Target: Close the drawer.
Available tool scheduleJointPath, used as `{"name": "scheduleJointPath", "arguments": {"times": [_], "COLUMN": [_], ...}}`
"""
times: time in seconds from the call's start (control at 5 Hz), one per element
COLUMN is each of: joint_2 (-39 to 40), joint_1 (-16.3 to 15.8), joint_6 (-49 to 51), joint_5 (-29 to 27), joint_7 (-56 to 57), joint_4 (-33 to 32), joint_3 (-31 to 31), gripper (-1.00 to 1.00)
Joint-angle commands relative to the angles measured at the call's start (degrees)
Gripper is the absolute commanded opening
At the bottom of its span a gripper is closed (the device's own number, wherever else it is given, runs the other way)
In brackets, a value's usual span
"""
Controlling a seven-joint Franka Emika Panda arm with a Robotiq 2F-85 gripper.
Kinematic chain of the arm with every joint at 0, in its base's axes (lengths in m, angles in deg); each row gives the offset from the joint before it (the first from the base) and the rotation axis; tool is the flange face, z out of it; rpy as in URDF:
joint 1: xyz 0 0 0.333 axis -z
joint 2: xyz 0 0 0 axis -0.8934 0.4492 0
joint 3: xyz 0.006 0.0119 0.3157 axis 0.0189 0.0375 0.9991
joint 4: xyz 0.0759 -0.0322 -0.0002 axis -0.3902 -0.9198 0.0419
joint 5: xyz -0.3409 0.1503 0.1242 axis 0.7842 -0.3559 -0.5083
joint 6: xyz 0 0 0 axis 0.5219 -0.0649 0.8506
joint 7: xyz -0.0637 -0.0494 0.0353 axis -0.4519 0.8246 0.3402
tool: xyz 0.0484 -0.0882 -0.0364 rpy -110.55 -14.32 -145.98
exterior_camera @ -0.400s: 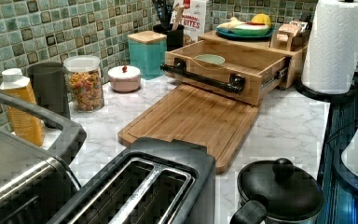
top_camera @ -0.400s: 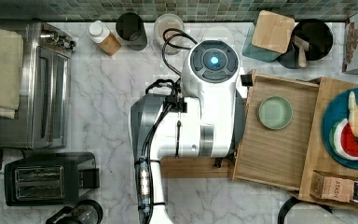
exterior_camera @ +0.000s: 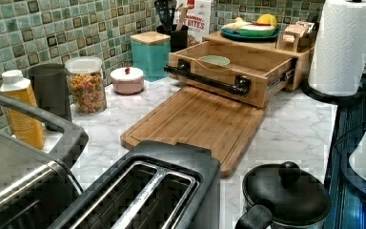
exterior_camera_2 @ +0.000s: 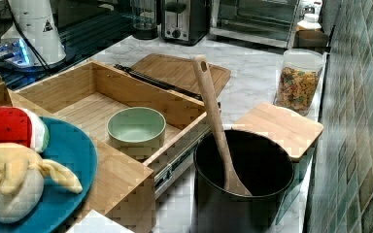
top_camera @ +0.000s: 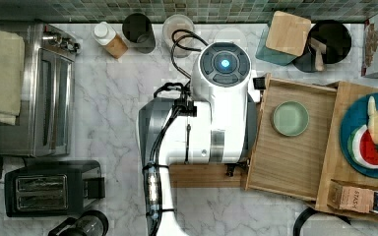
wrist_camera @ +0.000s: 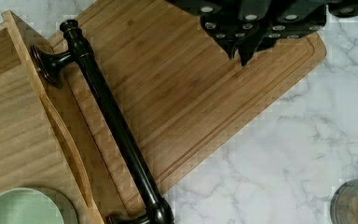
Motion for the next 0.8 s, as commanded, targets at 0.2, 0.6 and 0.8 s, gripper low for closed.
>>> {"name": "scheduleJointPath", "arguments": {"times": [0.2,0.6,0.8], "joint_2": [-1.45,3.69,6.8], "joint_1": [-0.66,-2.09,-1.58], "joint_6": [-7.9,-17.62,-19.49], "joint_5": [2.85,8.29,10.68], "joint_7": [12.68,14.67,13.56], "joint_4": [-7.3,-10.15,-10.52], "joint_3": [0.93,1.09,0.14], "gripper": [-1.0,-1.0,-1.0]}}
